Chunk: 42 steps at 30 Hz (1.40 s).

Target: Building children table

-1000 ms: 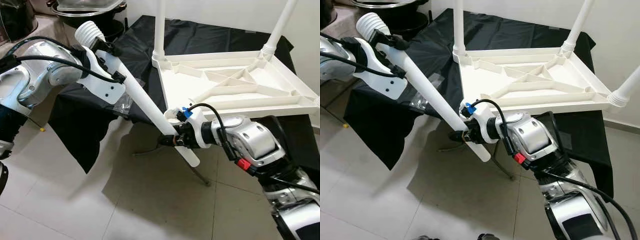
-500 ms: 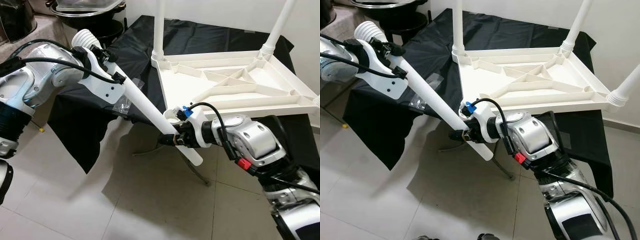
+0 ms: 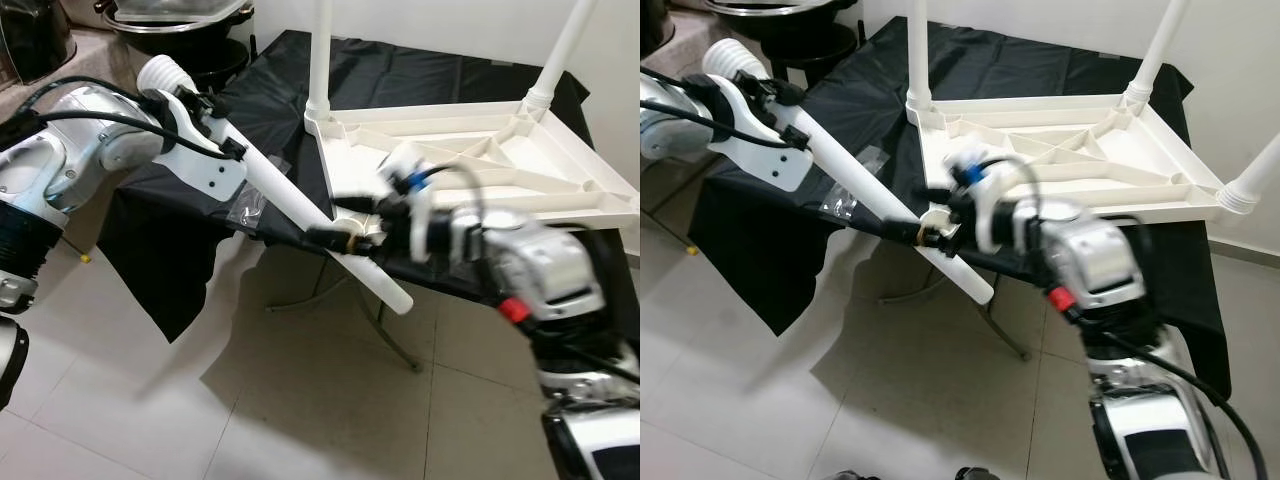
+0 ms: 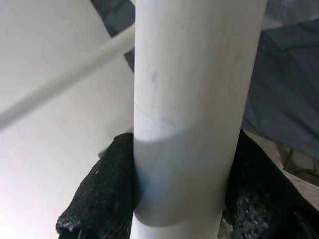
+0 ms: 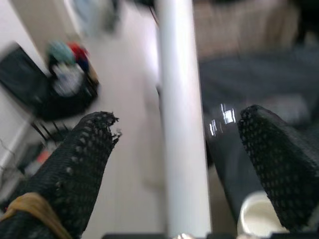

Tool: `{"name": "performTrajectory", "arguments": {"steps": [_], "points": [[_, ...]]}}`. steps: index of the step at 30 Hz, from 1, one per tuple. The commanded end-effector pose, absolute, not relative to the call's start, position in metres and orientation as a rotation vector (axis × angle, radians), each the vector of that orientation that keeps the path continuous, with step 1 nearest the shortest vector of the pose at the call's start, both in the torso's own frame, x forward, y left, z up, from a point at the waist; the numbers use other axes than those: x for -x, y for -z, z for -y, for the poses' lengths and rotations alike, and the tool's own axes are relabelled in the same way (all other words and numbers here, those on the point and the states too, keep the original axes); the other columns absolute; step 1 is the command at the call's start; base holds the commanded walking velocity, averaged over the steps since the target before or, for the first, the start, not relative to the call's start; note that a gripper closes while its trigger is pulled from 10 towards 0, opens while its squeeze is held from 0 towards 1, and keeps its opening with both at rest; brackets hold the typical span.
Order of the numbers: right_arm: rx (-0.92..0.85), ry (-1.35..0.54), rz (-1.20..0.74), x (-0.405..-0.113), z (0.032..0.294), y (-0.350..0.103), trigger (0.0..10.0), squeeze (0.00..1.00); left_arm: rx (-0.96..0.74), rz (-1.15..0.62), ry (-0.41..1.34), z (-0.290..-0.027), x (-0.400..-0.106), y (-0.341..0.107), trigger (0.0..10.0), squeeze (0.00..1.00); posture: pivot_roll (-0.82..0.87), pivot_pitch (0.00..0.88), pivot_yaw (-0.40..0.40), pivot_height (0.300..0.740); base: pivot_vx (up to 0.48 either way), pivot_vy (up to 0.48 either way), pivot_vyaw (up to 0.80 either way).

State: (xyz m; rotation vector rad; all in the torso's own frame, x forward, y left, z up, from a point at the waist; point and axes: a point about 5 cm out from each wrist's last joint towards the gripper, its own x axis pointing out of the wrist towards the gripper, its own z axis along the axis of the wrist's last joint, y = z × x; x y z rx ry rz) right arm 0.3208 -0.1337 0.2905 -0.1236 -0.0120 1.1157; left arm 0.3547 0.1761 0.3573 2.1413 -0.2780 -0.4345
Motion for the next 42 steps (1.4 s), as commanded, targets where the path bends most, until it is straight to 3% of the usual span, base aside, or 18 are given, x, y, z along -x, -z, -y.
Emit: {"name": "performTrajectory", "arguments": {"steps": [1, 8, 11, 12, 15, 16, 17, 19, 20, 21, 22, 28, 29, 30, 31, 32, 34, 42], "points": [[0.11, -1.135, 0.134, -0.311, 0.152, -0.308, 10.0, 1.0, -2.114, 0.23, 0.327, -0.198, -0.352, -0.373, 0.0, 0.0, 0.03, 0.143, -0.051, 0.74, 0.0, 0.0, 0.0], [-0.003, -1.195, 0.281, -0.294, 0.169, -0.331, 10.0, 1.0, -1.97, 0.147, 0.262, -0.224, -0.355, -0.376, 0.0, 0.0, 0.02, 0.141, -0.042, 0.74, 0.0, 0.0, 0.0], [-0.085, -1.281, 0.356, -0.279, 0.168, -0.337, 10.0, 1.0, -1.63, 0.12, 0.248, -0.24, -0.358, -0.378, 0.0, 0.0, 0.02, 0.139, -0.034, 0.74, 0.0, 0.0, 0.0], [-0.112, -1.324, 0.378, -0.273, 0.167, -0.336, 10.0, 1.0, -1.382, 0.118, 0.265, -0.247, -0.359, -0.376, 0.0, 0.0, 0.02, 0.139, -0.036, 0.74, 0.0, 0.0, 0.0], [-0.134, -1.366, 0.376, -0.267, 0.163, -0.333, 10.0, 0.98, -1.158, 0.12, 0.288, -0.251, -0.359, -0.374, 0.0, 0.0, 0.02, 0.139, -0.038, 0.74, 0.0, 0.0, 0.0], [-0.148, -1.395, 0.368, -0.264, 0.16, -0.329, 10.0, 0.89, -0.98, 0.126, 0.299, -0.256, -0.359, -0.374, 0.0, 0.0, 0.02, 0.141, -0.035, 0.74, 0.0, 0.0, 0.0], [-0.158, -1.409, 0.357, -0.263, 0.157, -0.326, 10.0, 0.67, -0.875, 0.118, 0.301, -0.26, -0.359, -0.372, 0.0, 0.0, 0.02, 0.142, -0.034, 0.74, 0.0, 0.0, 0.0], [-0.165, -1.417, 0.35, -0.262, 0.156, -0.324, 10.0, 0.67, -0.816, 0.111, 0.302, -0.262, -0.359, -0.37, 0.0, 0.0, 0.02, 0.142, -0.035, 0.74, 0.0, 0.0, 0.0], [-0.165, -1.413, 0.338, -0.263, 0.154, -0.321, 10.0, 0.38, -0.752, 0.115, 0.325, -0.261, -0.358, -0.367, 0.0, 0.0, 0.02, 0.145, -0.031, 0.74, 0.0, 0.0, 0.0], [-0.165, -1.413, 0.338, -0.263, 0.154, -0.321, 10.0, 0.38, -0.752, 0.115, 0.325, -0.261, -0.358, -0.367, 0.0, 0.0, 0.02, 0.145, -0.031, 0.74, 0.0, 0.0, 0.0], [-0.168, -1.395, 0.315, -0.266, 0.152, -0.317, 10.0, 0.02, -0.624, 0.14, 0.397, -0.253, -0.356, -0.365, 0.0, 0.0, 0.02, 0.144, -0.034, 0.74, 0.0, 0.0, 0.0], [-0.183, -1.38, 0.287, -0.269, 0.15, -0.311, 10.0, 0.0, -0.451, 0.185, 0.55, -0.236, -0.35, -0.36, 0.0, 0.0, 0.02, 0.147, -0.035, 0.74, 0.0, 0.0, 0.0], [-0.196, -1.375, 0.258, -0.27, 0.149, -0.304, 10.0, 0.0, -0.296, 0.225, 0.722, -0.217, -0.34, -0.352, 1.5, 0.0, 0.02, 0.146, -0.037, 0.74, 0.0, 0.0, 0.0], [-0.196, -1.375, 0.258, -0.27, 0.149, -0.304, 10.0, 0.0, -0.296, 0.225, 0.722, -0.217, -0.34, -0.352, 1.5, 0.0, 0.02, 0.146, -0.037, 0.74, 0.0, 0.0, 0.0], [-0.201, -1.416, 0.212, -0.268, 0.151, -0.299, 10.0, 0.0, -0.197, 0.264, 0.956, -0.19, -0.322, -0.336, 10.0, 0.0, 0.01, 0.146, -0.034, 0.74, 0.0, 0.0, 0.0], [-0.201, -1.416, 0.212, -0.268, 0.151, -0.299, 10.0, 0.0, -0.197, 0.264, 0.956, -0.19, -0.322, -0.336, 10.0, 0.0, 0.01, 0.146, -0.034, 0.74, 0.0, 0.0, 0.0], [-0.198, -1.486, 0.132, -0.264, 0.158, -0.295, 10.0, 0.0, -0.14, 0.274, 1.284, -0.155, -0.289, -0.309, 10.0, 0.0, 0.0, 0.148, -0.039, 0.74, 0.0, 0.0, 0.0], [-0.121, -1.53, 0.055, -0.267, 0.166, -0.3, 10.0, 0.0, -0.198, 0.203, 1.526, -0.128, -0.263, -0.286, 10.0, 0.0, 0.0, 0.148, -0.046, 0.74, 0.0, 0.0, 0.0]]}}
